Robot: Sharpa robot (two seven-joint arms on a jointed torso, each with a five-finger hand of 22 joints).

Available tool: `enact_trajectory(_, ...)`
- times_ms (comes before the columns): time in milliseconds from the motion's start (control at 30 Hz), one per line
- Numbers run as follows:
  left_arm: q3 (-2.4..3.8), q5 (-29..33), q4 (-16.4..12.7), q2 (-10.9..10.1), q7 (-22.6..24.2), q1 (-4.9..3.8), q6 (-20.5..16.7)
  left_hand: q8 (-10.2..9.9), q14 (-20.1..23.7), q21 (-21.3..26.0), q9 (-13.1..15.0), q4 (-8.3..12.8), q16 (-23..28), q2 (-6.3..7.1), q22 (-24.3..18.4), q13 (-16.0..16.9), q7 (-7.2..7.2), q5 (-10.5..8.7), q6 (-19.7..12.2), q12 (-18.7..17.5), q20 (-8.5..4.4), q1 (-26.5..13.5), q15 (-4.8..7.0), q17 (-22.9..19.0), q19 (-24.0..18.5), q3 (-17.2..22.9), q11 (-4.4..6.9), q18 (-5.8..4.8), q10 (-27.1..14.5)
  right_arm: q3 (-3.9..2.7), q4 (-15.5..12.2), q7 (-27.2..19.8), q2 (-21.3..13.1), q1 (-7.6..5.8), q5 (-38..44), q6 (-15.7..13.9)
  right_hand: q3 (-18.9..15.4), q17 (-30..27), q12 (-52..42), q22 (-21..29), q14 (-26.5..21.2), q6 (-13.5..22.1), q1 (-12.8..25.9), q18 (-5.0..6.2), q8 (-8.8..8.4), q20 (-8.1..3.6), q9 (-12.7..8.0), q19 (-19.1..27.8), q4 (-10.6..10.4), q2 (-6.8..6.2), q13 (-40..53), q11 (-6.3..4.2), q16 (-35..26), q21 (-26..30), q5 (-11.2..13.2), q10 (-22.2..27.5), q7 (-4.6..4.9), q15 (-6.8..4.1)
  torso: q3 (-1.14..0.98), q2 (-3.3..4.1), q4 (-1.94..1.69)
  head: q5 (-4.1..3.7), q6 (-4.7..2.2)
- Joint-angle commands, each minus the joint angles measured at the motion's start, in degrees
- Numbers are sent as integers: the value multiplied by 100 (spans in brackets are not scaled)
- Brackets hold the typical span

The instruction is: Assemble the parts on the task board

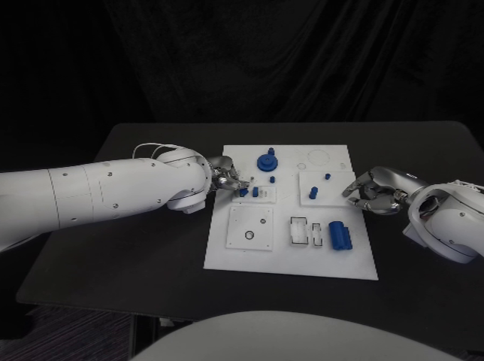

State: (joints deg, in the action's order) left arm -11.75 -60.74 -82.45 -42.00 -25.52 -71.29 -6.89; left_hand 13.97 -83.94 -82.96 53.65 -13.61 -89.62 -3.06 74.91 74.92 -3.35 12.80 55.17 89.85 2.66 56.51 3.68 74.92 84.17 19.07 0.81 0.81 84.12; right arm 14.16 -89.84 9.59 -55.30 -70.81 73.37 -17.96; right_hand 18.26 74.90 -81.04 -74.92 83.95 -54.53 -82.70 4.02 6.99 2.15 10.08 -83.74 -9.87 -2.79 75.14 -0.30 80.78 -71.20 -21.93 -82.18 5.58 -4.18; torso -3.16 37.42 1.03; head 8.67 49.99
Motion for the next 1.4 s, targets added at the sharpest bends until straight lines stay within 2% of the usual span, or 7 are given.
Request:
enact_trajectory(33,-32,52,9,-7,-1,50,231,-24,-606,32,-82,11,-38,-31,1262,1508,-24,312,-11,15,12,61,-8,1508,255,51,-21,91,588,1,0,50,-8,13,13,-27,-13,658,13,-1001,383,15,46,-19,-31,20,-4,-9,-13,0,495,17,-18,21,-28,9,13,30,-2,0,0,6,1)
enact_trajectory(233,-32,52,28,-12,136,51,178,-11,-606,66,25,287,-38,-9,1262,1508,-18,929,-108,15,8,358,-4,1508,247,232,-13,96,588,1,4,50,-2,13,13,-21,-13,658,13,-999,383,14,46,-18,-31,20,-4,-7,-12,-1,495,17,-18,27,-30,9,13,30,1,-1,2,22,1)
enact_trajectory(700,-32,53,45,-37,510,55,-54,132,-606,110,224,703,-38,55,1261,1508,6,986,-115,15,-5,605,11,1508,231,532,9,103,588,1,-1,51,0,13,13,-24,-8,661,14,-1002,384,17,38,-19,-34,21,-5,-9,-6,1,494,16,-14,19,-34,9,10,31,0,3,-4,30,1)
enact_trajectory(1000,-32,53,41,-138,664,57,-187,215,-606,193,359,47,-38,78,1245,1508,-79,-132,-270,15,63,-51,-73,1508,187,59,-81,118,588,1,-15,50,-21,13,13,-29,-4,657,12,-1001,383,25,31,-19,-39,21,-7,-9,0,2,495,14,-18,21,-36,8,8,31,-3,1,0,36,1)
enact_trajectory(1100,-32,53,25,-208,655,58,-187,634,-606,151,781,-276,-38,85,1257,1508,-10,-311,-247,15,51,-210,-30,1508,210,-346,-16,110,588,1,-21,52,-34,13,13,-28,-3,659,13,-1001,384,25,30,-19,-40,21,-7,-8,1,3,494,14,-16,22,-37,8,8,31,-3,3,-1,21,1)
enact_trajectory(1233,-32,53,33,-313,633,58,-129,1180,-606,69,1371,-321,-38,-16,1279,1508,75,-638,-267,15,-19,-733,33,1508,255,-951,42,94,588,1,-25,54,-49,13,13,-26,-3,659,13,-1001,384,25,30,-19,-40,21,-7,-8,1,3,494,14,-16,22,-37,8,8,31,-4,3,-1,4,1)
enact_trajectory(1400,-32,53,111,-382,721,58,2,1350,-606,58,1589,-320,-38,-71,1282,1508,92,-857,-341,15,-42,-964,50,1508,263,-1386,60,91,588,1,-23,59,-57,13,13,-20,-3,659,13,-1001,384,25,30,-19,-40,21,-7,-8,1,3,494,14,-16,22,-37,8,8,31,-4,0,-1,10,1)
